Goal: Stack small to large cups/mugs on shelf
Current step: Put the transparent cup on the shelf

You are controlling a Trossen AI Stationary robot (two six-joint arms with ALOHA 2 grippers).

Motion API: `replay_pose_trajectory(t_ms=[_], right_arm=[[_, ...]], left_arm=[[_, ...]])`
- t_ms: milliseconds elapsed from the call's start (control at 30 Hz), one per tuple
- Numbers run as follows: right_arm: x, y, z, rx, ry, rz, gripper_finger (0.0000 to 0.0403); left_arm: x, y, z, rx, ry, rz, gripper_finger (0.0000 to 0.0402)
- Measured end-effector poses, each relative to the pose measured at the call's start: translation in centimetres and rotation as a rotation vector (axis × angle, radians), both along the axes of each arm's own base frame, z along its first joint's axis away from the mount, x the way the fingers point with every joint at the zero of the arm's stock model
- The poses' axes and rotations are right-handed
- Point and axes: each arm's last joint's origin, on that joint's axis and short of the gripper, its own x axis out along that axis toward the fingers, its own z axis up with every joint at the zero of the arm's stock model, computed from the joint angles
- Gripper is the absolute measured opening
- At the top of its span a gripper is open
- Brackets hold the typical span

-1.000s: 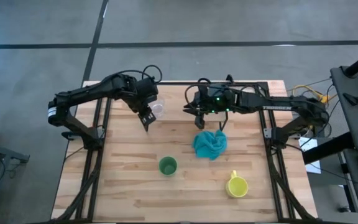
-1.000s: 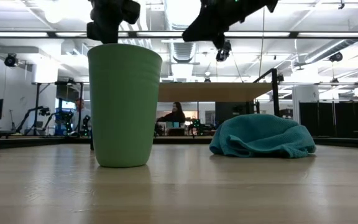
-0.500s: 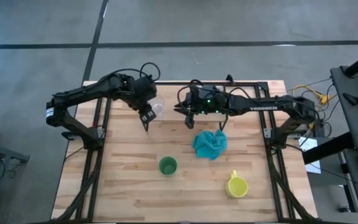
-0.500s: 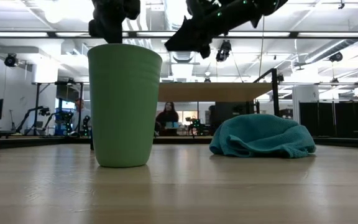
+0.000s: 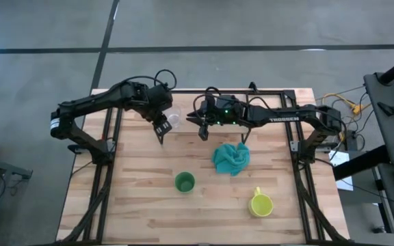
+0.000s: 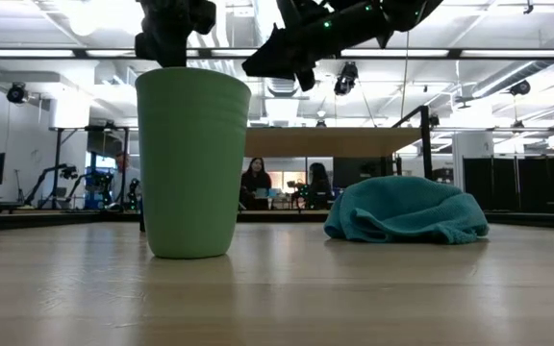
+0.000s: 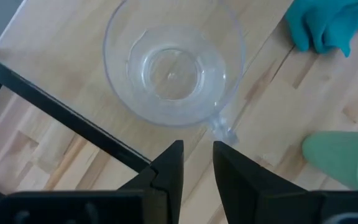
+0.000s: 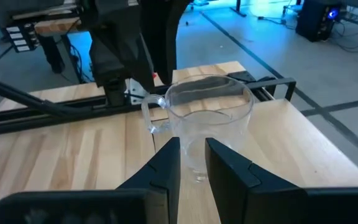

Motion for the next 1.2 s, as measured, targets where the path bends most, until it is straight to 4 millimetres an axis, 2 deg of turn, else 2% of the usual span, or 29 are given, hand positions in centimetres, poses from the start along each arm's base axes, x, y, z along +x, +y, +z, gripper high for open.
replay_pose_trajectory(t_ms=[333, 500, 867, 1200], right_arm=[[0.0, -0.2, 0.0, -0.007, 0.001, -0.025, 0.007], [0.0, -0.2, 0.0, -0.007, 0.001, -0.025, 0.007], [0.0, -0.2, 0.0, -0.007, 0.002, -0.025, 0.007], [0.0, -0.2, -0.1, -0.006, 0.004, -0.025, 0.007]], left_arm=[[-0.6, -0.2, -0.6, -0.013, 0.009, 0.025, 0.0073], [0.2, 0.0, -0.9, -0.009, -0.013, 0.024, 0.0073], [0.4, 0.1, -0.7, -0.007, -0.039, 0.023, 0.0073], [1.2, 0.2, -0.3, -0.006, -0.138, 0.012, 0.0073]])
